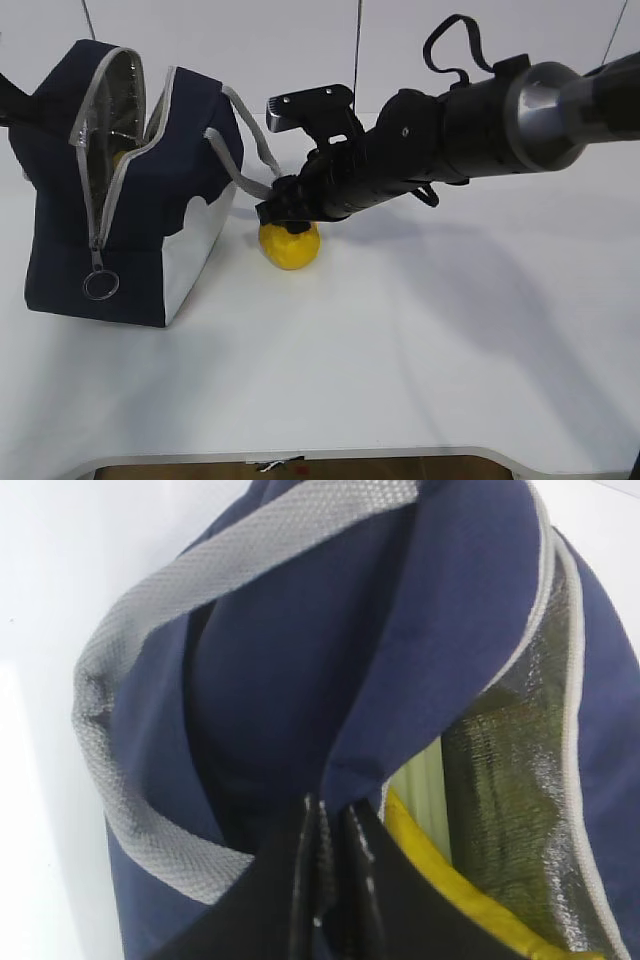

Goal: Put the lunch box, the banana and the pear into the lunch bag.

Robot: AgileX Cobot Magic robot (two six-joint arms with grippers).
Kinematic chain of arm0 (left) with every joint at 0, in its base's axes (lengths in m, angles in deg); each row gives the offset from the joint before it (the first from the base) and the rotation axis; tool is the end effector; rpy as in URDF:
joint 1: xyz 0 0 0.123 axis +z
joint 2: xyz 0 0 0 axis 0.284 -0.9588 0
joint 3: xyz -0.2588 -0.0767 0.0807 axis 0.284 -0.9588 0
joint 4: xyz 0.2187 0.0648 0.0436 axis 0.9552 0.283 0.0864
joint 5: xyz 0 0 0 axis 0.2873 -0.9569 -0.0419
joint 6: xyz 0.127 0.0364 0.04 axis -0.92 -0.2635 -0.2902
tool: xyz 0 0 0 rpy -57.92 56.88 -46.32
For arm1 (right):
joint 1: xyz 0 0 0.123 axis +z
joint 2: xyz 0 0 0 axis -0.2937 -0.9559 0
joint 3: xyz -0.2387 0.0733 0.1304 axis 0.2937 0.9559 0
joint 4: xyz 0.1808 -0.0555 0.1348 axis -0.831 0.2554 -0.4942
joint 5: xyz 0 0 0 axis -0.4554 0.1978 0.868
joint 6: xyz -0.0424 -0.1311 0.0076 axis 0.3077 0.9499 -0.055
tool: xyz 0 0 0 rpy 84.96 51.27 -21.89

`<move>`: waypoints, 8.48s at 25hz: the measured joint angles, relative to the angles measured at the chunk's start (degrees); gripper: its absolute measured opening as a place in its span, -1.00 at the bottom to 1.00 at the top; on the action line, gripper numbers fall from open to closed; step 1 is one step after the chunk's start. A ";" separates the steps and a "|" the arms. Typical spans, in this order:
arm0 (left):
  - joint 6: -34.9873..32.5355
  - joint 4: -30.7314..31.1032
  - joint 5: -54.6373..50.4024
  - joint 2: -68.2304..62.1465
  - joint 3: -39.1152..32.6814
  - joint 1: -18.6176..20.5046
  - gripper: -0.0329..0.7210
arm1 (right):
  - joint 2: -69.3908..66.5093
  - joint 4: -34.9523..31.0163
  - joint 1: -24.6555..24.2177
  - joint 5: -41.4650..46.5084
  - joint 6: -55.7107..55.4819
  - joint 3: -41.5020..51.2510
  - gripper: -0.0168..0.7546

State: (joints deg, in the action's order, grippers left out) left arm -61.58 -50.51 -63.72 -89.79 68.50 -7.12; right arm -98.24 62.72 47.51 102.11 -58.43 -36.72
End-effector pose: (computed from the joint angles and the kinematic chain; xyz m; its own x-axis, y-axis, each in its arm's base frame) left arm 0.3778 -0.0195 0.2575 -0.8360 -0.2018 -0.5103 0.1207 0.8396 -0.5297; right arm 0.4013 0.2503 0.1544 -0.6057 -0.3356 -0.7214 -0.5507 0.8313 0.0756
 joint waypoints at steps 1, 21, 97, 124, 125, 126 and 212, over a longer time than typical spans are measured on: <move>0.00 0.00 0.00 0.00 0.00 0.00 -0.84 | -0.43 -0.30 0.00 -0.13 0.00 0.00 0.21; 0.00 0.09 0.05 0.00 0.00 0.00 -0.84 | -1.48 -5.72 0.00 -1.62 0.00 0.00 -0.23; 0.00 -0.83 -3.52 0.00 0.00 0.21 -0.84 | -3.54 -48.75 -1.92 21.32 38.19 -28.54 0.35; 0.00 -0.83 -4.11 0.00 0.00 0.21 -0.84 | -3.90 -7.50 -2.64 28.26 -6.19 -29.63 0.35; 0.00 -0.83 -4.21 0.00 0.00 0.21 -0.84 | -4.00 -7.50 -2.64 28.26 -6.46 -29.63 0.35; 0.00 -0.83 -4.21 0.00 0.00 0.21 -0.84 | -4.01 -7.50 -2.64 28.26 -6.74 -29.63 0.35; 0.10 -11.99 -4.09 -0.19 0.49 -23.04 0.12 | 3.36 25.08 -2.44 59.52 -17.64 -40.94 0.15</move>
State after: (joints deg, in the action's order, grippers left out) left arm -61.47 -62.50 -67.81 -89.98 68.98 -30.16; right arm -94.89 87.80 45.07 161.63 -76.06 -77.66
